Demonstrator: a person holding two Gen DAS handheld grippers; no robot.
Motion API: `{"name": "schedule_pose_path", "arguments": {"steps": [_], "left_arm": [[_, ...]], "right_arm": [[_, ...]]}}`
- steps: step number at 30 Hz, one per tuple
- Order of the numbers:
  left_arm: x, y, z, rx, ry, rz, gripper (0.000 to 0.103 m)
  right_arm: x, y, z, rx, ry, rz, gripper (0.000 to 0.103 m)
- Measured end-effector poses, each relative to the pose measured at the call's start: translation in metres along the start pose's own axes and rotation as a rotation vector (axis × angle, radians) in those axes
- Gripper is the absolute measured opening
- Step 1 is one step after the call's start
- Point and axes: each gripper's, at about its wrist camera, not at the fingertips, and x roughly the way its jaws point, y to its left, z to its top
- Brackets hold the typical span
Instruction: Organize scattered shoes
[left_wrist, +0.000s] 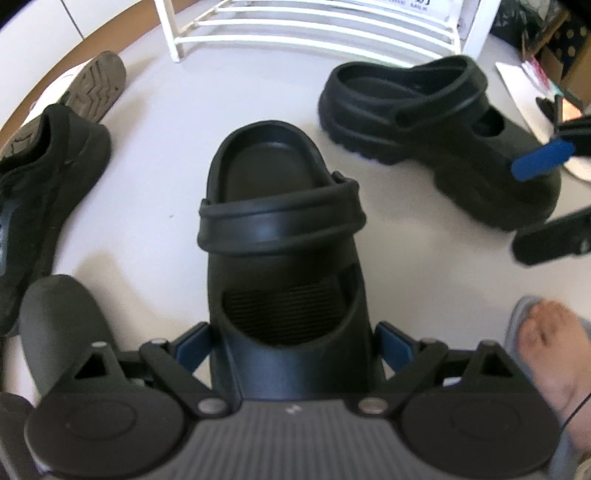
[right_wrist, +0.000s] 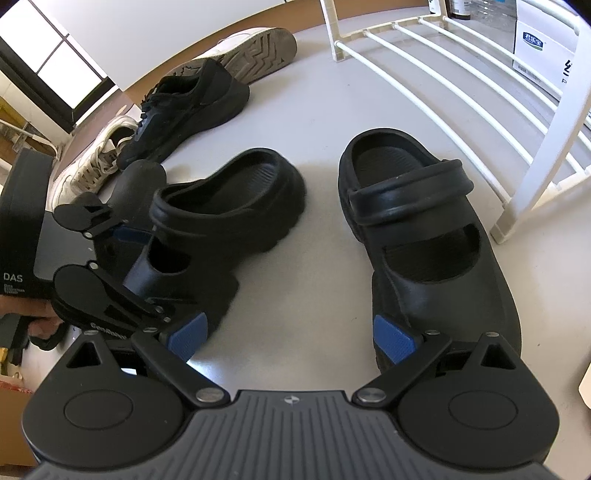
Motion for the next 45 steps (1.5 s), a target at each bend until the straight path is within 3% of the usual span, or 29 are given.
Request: {"name": "schedule_pose_path", "arguments": {"steps": [9, 17, 30, 34, 40, 41, 45], "left_arm": [[-0.001, -0.024, 0.003, -0.006, 0.052, -0.077, 0.095], [-0.032, -0.015, -0.007, -0.073, 0.001, -0.106, 0.095], [-0.067, 0.019, -0.057, -0.146, -0.038, -0.071, 0.096], [-0.067, 0.029, -0.085, -0.256, -0.066, -0.082, 0.096], [-0.069, 0.027, -0.113, -0.327, -0.145, -0.091, 0.095], [-0.069, 0.027, -0.124, -0.388, -0.16, -0.124, 0.095], [-0.072, 0.025, -0.136, -0.398, -0.137, -0.127, 0.095]], "right_arm": [[0.002, 0.008, -0.002, 0.0, 0.005, 0.001, 0.099], [0.006, 0.023, -0.003, -0.015, 0.021, 0.013, 0.099], [0.024, 0.054, 0.009, 0.029, 0.071, 0.03, 0.099], [0.037, 0.065, 0.007, 0.026, 0.115, 0.005, 0.099], [0.054, 0.07, 0.008, 0.055, 0.166, -0.024, 0.099], [0.056, 0.071, 0.008, 0.057, 0.171, -0.029, 0.099], [0.067, 0.073, 0.008, 0.094, 0.184, -0.052, 0.099]]}}
